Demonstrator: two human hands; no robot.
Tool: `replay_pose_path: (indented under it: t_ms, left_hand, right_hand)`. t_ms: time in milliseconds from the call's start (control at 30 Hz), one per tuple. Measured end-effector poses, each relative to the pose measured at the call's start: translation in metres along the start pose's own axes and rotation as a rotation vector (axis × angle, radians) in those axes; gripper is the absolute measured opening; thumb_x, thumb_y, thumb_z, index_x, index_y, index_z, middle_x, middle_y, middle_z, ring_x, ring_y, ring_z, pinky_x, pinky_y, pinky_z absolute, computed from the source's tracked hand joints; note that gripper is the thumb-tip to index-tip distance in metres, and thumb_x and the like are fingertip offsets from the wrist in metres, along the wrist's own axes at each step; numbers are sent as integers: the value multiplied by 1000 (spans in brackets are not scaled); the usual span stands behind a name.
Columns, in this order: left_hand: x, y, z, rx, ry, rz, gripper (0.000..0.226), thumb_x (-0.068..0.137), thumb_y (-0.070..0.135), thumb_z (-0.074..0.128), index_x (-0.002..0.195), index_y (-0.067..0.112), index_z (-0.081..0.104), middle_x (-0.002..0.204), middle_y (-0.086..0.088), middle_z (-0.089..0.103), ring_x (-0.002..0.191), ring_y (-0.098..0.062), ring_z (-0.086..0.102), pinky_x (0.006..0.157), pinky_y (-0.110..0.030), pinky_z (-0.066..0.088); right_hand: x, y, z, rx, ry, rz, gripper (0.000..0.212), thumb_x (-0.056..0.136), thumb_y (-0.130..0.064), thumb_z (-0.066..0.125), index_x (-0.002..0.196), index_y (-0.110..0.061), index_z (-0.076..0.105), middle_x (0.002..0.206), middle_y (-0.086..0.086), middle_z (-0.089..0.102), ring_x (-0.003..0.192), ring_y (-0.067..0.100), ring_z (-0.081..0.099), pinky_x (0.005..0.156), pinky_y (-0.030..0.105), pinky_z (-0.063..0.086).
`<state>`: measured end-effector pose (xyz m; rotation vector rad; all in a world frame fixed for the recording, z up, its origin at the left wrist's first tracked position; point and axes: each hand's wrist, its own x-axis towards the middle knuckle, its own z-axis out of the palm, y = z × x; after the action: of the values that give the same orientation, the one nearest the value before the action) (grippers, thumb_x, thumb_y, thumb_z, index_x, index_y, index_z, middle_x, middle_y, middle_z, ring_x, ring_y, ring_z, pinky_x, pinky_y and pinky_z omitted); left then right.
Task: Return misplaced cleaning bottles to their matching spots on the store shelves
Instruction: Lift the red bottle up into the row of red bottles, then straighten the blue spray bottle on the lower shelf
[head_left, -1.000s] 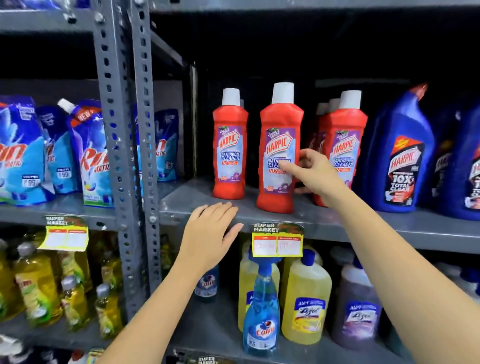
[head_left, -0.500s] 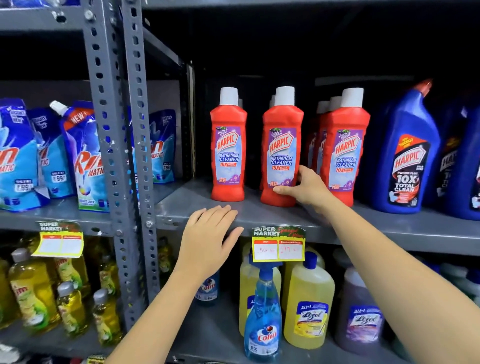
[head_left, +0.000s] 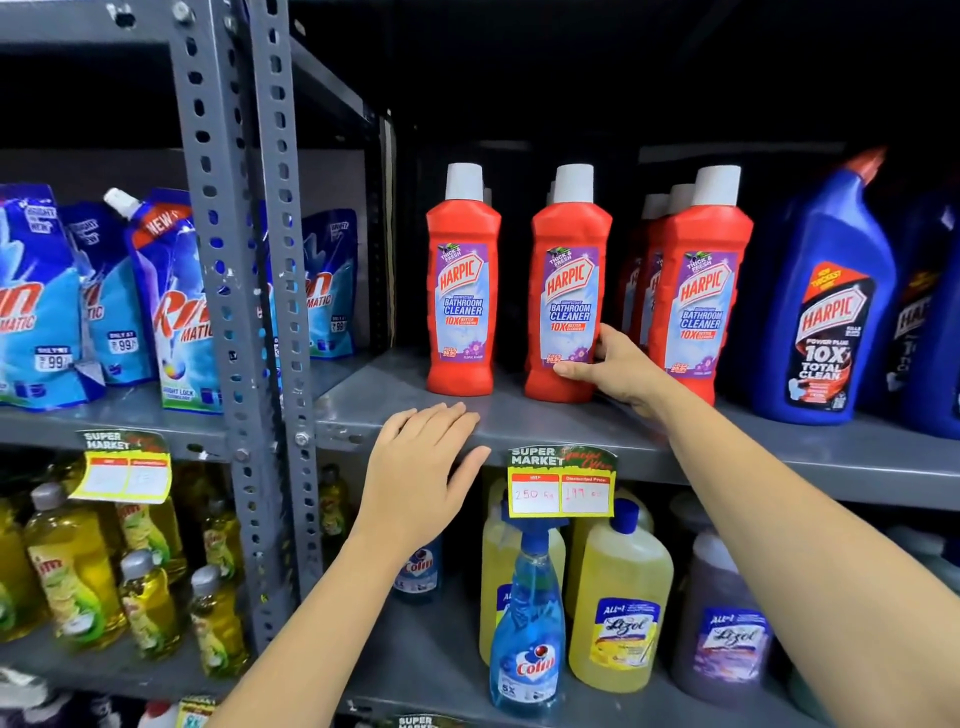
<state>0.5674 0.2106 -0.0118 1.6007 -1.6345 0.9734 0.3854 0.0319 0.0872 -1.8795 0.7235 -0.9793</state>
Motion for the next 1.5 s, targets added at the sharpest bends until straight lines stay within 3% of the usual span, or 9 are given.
replay_pose_path:
  t_ms: [300, 800, 867, 933, 1033, 1133, 1233, 1367, 1500]
  left_hand:
    - [1, 1, -1, -5, -21, -11, 42, 98, 41, 45, 120, 13, 66, 121, -4, 67, 115, -21, 59, 101, -36, 36]
    - [-2, -1, 3, -29, 15, 7, 42, 99, 39, 44, 122, 11, 65, 122, -6, 66, 118, -24, 57, 103, -38, 35]
    - [-2, -1, 2, -42, 1, 7, 45, 100, 39, 41, 127, 10, 61, 131, -8, 61, 126, -25, 51, 108, -39, 31]
    - [-5, 3, 1, -55, -14, -2, 49, 101, 39, 38, 137, 9, 52, 147, -9, 46, 139, -25, 36, 115, -43, 23]
    - [-28, 10, 2, -78, 13, -33, 54, 101, 37, 38, 147, 8, 37, 158, -13, 25, 147, -27, 15, 119, -47, 11]
    - [-75, 11, 12, -118, 2, -63, 54, 100, 34, 39, 148, 8, 35, 158, -16, 22, 148, -31, 12, 118, -47, 10]
    - [-127, 4, 39, -74, -209, -73, 53, 101, 38, 35, 145, 10, 41, 158, -13, 24, 148, -28, 11, 117, -49, 16]
    - [-193, -7, 77, 21, -575, -143, 57, 101, 48, 26, 144, 14, 45, 159, -7, 25, 148, -24, 8, 116, -49, 21]
    - [-242, -11, 97, 6, -801, -215, 63, 101, 53, 20, 138, 14, 52, 152, -8, 38, 144, -27, 20, 110, -52, 31]
  right_hand:
    - [6, 10, -3, 3, -15, -32, 60, 78, -4, 77, 127, -15, 45, 131, 10, 61, 122, 23, 57, 105, 40, 46]
    - [5, 13, -2, -167, 4, -61, 69, 79, -21, 79, 135, -16, 40, 134, 5, 58, 123, 17, 55, 106, 36, 44]
    - [-3, 5, -1, -262, 114, -140, 83, 76, -28, 81, 142, -16, 33, 134, 3, 57, 121, 17, 56, 103, 33, 44]
    - [-19, -6, 2, -270, 366, -308, 84, 78, -31, 78, 145, -14, 31, 135, 6, 56, 117, 19, 58, 100, 36, 48]
    - [-71, -25, 14, -59, 729, -661, 49, 87, -16, 66, 130, -2, 47, 113, 10, 61, 96, 12, 63, 81, 31, 54]
    - [-130, -6, 36, -22, 761, -854, 24, 89, -3, 60, 110, 6, 55, 98, 2, 58, 83, 1, 58, 74, 22, 49]
    - [-164, 54, 62, -71, 639, -712, 15, 87, -10, 58, 101, -4, 59, 90, 0, 58, 75, 4, 57, 67, 24, 48]
    - [-179, 113, 89, -157, 543, -432, 13, 82, -12, 61, 95, -11, 60, 81, 6, 59, 66, 9, 54, 58, 10, 41]
    - [-182, 154, 102, -305, 433, -145, 33, 80, -23, 69, 110, -18, 56, 93, -4, 59, 75, 14, 56, 66, 22, 45]
